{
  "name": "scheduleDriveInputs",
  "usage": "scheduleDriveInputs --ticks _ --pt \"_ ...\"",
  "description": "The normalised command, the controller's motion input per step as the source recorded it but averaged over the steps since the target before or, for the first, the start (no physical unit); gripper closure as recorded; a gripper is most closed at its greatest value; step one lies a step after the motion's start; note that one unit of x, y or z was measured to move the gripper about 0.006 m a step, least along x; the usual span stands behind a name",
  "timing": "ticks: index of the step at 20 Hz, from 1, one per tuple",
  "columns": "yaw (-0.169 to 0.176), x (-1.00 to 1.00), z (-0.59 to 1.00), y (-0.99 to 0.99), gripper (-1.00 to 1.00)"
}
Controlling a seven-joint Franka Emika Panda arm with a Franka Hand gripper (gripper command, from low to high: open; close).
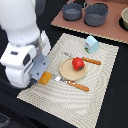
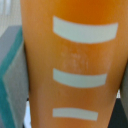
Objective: Interact with the objects in diverse but meaningful ways.
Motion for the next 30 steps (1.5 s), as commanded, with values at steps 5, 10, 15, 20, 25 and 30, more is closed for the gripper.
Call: scheduleDriveInputs --ticks 5,10,15,20,25,30 --pt "-0.033 0.96 0.16 -0.28 1.0" --pt "-0.039 0.88 0.09 -0.26 1.0" --pt "-0.003 0.52 0.0 -0.21 -1.0" --pt "0.0 0.28 0.04 -0.2 -1.0" --pt "0.0 0.06 0.75 -0.07 -1.0" --pt "0.016 -0.08 0.98 0.1 -1.0"
